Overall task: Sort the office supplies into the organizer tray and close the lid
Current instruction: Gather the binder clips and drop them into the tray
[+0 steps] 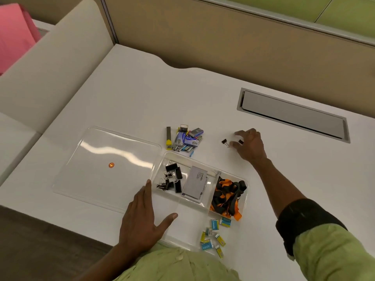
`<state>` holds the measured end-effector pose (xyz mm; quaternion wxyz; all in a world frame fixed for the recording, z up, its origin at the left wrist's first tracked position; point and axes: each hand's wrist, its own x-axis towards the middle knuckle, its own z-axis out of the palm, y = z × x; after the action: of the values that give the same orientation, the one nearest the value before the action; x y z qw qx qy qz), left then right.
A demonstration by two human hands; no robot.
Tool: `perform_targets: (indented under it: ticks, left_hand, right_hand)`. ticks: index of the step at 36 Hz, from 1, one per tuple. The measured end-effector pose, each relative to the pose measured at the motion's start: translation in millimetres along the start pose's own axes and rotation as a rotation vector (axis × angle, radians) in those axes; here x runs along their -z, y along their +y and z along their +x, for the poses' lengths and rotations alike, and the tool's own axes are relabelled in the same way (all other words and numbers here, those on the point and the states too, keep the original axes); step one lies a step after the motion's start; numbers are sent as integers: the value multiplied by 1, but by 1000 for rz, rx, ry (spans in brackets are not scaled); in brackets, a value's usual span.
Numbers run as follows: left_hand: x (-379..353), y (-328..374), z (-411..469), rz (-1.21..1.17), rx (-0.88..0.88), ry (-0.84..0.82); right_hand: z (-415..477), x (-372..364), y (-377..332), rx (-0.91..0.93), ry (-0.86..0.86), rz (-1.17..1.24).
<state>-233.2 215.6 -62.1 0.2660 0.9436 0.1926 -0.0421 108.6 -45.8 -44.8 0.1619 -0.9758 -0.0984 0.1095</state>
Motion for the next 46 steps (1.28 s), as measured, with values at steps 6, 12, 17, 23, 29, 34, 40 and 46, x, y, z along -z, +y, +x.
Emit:
perform_targets:
  ticks: [6,12,17,23,29,34,40,46]
  left_hand:
    - [1,0,0,-5,13,-8]
    - [-1,-1,0,-16,18,-2]
    - [0,-1,0,-30,15,9]
    - [2,0,-1,-25,16,0]
    - [3,2,-1,-23,10,-11]
    - [5,3,-1,-19,9,-15]
    - [4,3,-1,-20,8,-12]
    - [1,1,-1,-25,18,-9]
  right_hand:
    - [8,-12,-33,83,-56,48]
    - [8,-23,-53,161,-53,-69]
    - [-1,-28,-52,92,-34,-49]
    - [-7,-29,-37,-57,-27,149]
    - [-17,-32,-27,-59,50,146]
    - [-24,-33,-23,-9,90,107]
    - [-25,-25,-21,-1,39,67]
    - [-21,-15,-26,-46,-35,20]
